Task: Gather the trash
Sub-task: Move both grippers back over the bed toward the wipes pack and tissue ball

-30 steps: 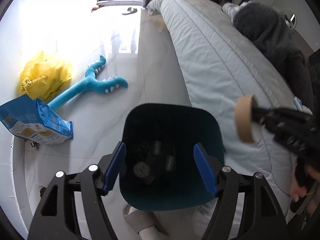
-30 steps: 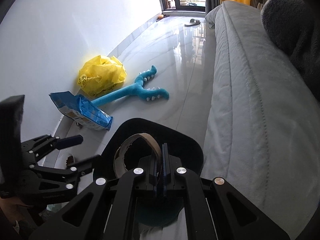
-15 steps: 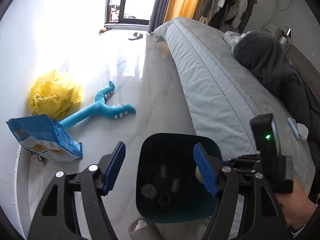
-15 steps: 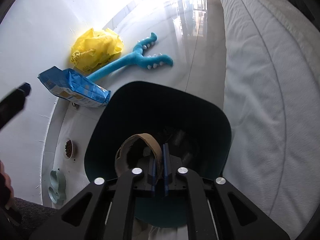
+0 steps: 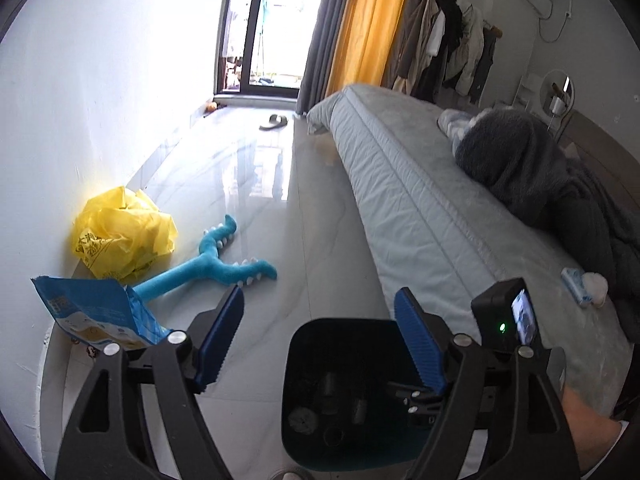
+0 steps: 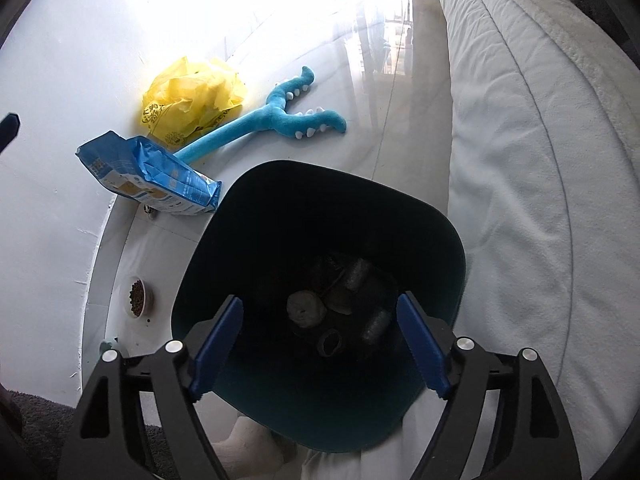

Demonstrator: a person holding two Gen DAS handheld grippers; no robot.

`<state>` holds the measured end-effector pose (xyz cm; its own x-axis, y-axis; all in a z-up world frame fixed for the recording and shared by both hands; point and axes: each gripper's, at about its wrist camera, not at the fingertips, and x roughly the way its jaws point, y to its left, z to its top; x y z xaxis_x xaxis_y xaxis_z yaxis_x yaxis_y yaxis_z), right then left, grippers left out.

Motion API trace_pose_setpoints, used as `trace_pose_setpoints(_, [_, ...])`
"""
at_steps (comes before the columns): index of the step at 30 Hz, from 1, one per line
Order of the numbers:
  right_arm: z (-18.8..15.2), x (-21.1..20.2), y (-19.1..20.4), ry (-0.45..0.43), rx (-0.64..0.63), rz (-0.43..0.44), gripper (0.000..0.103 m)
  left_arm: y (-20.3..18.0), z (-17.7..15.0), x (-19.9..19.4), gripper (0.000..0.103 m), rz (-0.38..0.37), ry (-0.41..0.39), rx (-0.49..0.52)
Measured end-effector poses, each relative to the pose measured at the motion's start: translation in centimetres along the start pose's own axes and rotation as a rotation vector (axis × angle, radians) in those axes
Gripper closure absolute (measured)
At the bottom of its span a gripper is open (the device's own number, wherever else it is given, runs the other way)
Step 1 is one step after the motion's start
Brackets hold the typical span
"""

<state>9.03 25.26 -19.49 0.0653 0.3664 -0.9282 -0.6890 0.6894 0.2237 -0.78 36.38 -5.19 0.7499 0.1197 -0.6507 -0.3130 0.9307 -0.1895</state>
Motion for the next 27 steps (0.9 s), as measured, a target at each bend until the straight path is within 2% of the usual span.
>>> trace_pose_setpoints(7, [-0.4, -2.9, 0.6, -0.056, -0.045, 0.015, 0.012, -1.9, 1.5, -2.0, 0.008, -0.008, -0.082, 0.017])
trace_pose_setpoints(11, [-0.4, -6.0, 0.5, -0.138, -0.066, 0.014, 0.01, -2.9, 2.1, -2.3, 0.007, -0.011, -0.099, 0.02])
trace_pose_setpoints(20, [-1.3, -11.6, -2.0, -0.276, -0.081, -0.059, 0.01, -5.9, 3.2, -3.0, 0.005, -0.033, -0.116, 0.019])
trace_pose_setpoints(27, [-3.0, -14.7, -5.4, -0.33, -0.068, -0.122, 0.01, -9.4, 3.2, -2.9, 0.005, -0.059, -0.111, 0.038])
